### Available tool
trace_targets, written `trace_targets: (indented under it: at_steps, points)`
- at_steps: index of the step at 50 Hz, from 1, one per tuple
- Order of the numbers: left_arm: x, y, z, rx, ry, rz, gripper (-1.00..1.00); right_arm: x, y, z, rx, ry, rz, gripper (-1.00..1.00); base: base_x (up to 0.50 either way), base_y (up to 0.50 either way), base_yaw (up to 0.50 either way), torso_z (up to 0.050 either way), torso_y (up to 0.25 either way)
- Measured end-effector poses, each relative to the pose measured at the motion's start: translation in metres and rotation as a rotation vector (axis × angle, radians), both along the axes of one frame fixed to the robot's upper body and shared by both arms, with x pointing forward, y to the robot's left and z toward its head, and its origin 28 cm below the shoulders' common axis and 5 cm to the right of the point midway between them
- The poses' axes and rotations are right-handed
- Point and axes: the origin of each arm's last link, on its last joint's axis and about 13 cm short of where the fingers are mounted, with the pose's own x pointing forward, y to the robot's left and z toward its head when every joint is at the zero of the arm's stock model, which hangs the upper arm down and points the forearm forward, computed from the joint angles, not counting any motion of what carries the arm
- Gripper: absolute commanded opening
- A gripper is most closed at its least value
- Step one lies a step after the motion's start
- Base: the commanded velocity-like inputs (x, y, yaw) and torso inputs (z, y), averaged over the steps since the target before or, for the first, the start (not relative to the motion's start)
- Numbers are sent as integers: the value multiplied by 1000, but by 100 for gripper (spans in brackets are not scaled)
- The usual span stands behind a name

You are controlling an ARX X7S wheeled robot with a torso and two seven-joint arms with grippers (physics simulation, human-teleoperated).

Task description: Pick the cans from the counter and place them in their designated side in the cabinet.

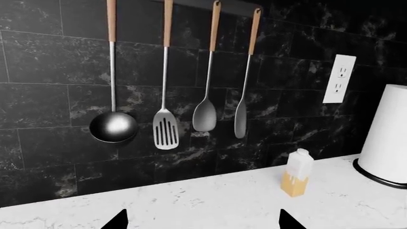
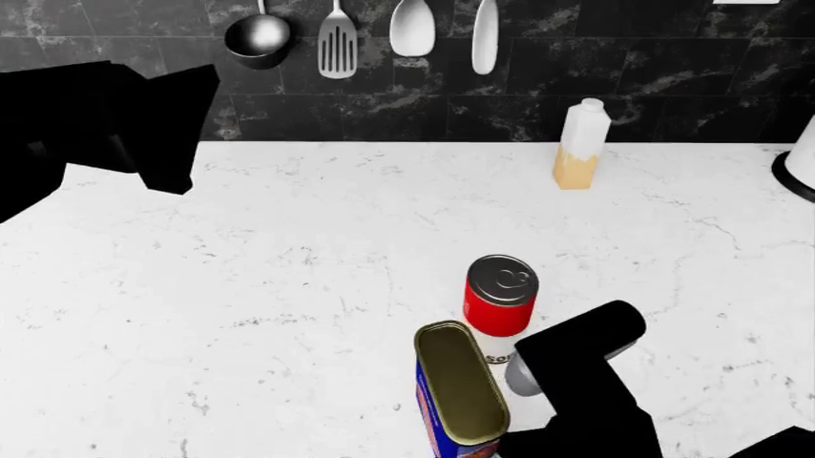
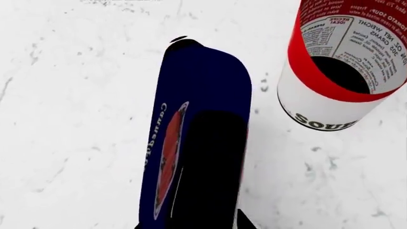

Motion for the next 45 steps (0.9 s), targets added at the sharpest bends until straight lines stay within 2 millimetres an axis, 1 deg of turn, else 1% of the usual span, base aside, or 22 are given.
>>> trace_targets:
  at_steps: [12,22,30,45]
  points:
    - [-1,0,0,-5,0,-1,100,1,1,0,-11,-18,30,-100,0,0,0,0,0]
    - [-3,-1,1,-7,-6,-3,100,1,1,6,-31,-87,107,-100,0,0,0,0,0]
    - [-4,-2,3,-10,-12,-3,100,3,2,21,-32,-166,158,-100,0,0,0,0,0]
    - [-6,-3,4,-12,-17,-4,100,9,3,61,21,-326,171,-100,0,0,0,0,0]
